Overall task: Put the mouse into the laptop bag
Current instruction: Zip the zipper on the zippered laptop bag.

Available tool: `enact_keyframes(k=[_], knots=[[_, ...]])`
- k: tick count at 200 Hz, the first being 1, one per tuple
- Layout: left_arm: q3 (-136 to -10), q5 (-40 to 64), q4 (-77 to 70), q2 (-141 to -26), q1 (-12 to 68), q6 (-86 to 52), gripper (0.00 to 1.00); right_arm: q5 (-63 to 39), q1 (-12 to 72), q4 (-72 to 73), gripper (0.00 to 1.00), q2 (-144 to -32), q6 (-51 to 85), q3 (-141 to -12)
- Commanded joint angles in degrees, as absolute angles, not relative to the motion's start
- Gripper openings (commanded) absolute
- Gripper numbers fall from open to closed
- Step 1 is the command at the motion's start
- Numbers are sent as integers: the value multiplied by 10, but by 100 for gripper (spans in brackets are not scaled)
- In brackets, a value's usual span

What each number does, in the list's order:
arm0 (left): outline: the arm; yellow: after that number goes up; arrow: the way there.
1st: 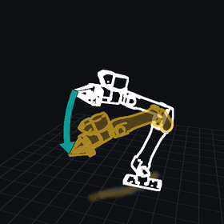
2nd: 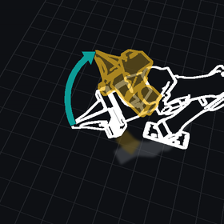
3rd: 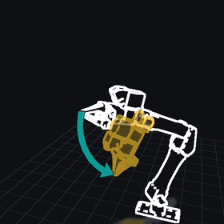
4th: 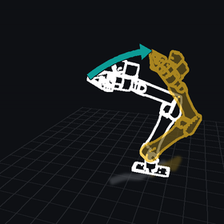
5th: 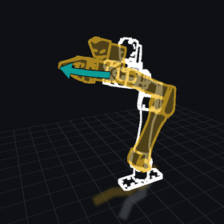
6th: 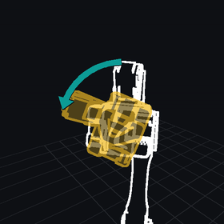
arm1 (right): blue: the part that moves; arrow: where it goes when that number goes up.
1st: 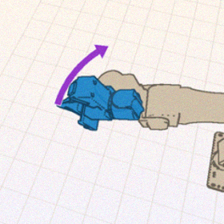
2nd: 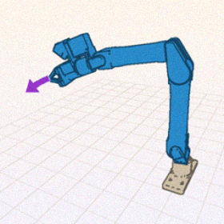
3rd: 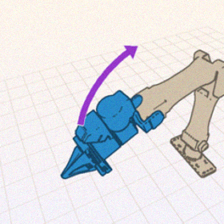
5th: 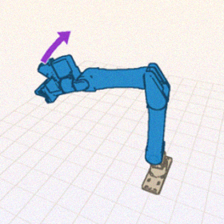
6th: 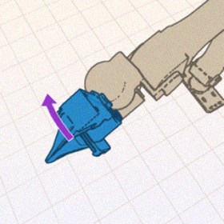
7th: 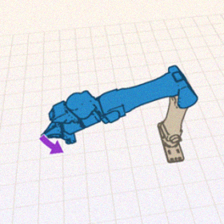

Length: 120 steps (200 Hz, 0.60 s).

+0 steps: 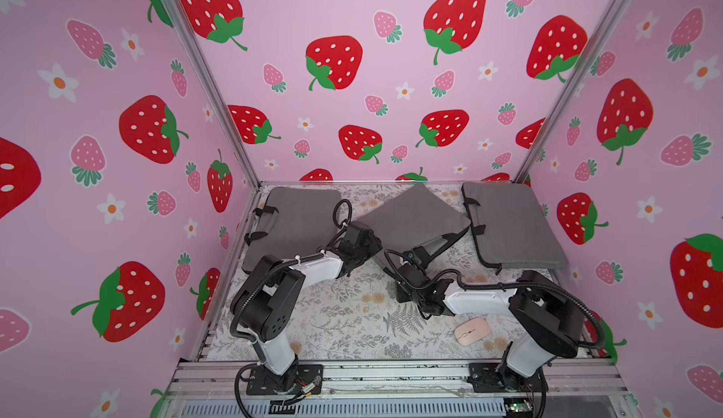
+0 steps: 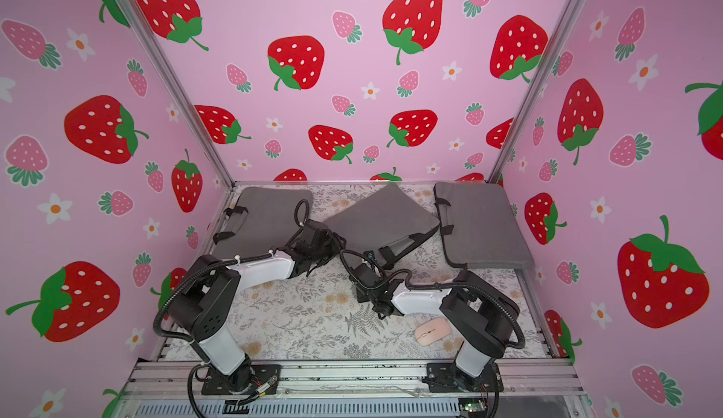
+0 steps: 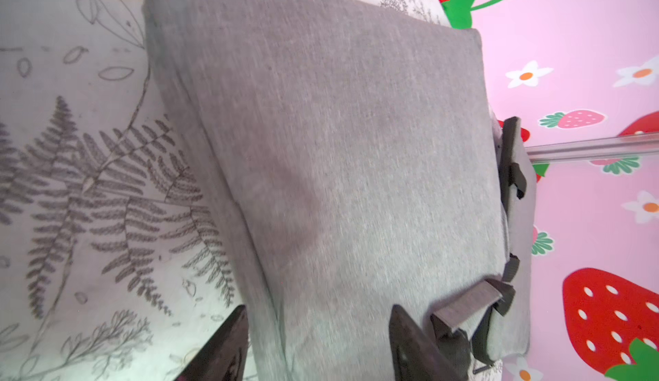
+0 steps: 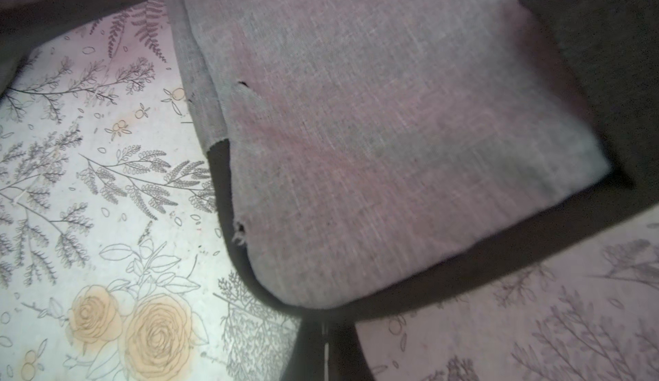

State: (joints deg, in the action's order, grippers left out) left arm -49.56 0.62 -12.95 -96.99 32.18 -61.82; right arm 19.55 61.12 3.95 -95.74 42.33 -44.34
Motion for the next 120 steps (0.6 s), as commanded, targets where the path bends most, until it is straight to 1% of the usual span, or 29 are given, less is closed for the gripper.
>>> enact_keyframes(k=[1,17,37,51,76,95,120], knots=[[-426,5,-187,-928,352,-666,64,184,610,34,0,-974,410,-468],[-394,-16,-192,-901,382,-684,64,167,610,48,0,-978,396,-474],[-360,-2,-238,-886,404,-702,64,144,615,67,0,-982,379,-482],[-328,-9,-276,-872,414,-719,64,143,623,68,0,-986,367,-491],[-290,-47,-291,-844,428,-745,63,151,629,72,0,-988,366,-492],[-289,-72,-288,-840,442,-748,62,140,631,85,0,-990,363,-492],[-299,-69,-308,-867,441,-754,60,126,635,109,0,-985,356,-484]])
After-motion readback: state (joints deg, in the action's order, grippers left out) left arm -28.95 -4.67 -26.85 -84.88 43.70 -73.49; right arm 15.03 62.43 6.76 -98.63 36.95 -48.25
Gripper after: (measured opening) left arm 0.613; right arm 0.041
